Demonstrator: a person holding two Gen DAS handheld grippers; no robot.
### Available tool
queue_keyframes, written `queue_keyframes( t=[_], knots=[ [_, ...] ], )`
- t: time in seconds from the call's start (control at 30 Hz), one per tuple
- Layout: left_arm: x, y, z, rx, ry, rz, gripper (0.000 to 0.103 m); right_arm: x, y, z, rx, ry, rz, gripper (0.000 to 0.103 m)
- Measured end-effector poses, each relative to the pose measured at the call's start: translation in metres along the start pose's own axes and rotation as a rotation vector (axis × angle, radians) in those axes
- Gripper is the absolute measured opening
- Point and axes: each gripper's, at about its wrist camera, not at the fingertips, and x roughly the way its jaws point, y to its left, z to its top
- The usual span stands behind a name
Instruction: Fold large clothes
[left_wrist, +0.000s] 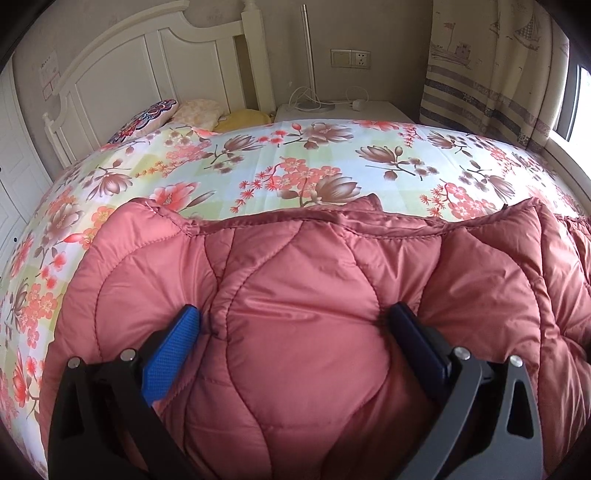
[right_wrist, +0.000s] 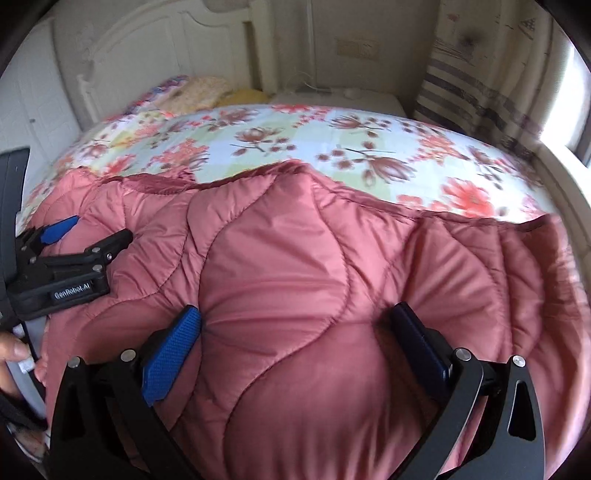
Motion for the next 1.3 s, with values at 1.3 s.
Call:
queue_keyframes(
  t=[1.3],
  knots=[
    [-0.004,0.072,-0.004,-0.043,0.011,0.019,0.101,0.026,-0.06,0.041,0.088,0.018,-0.098,0.098]
  ],
)
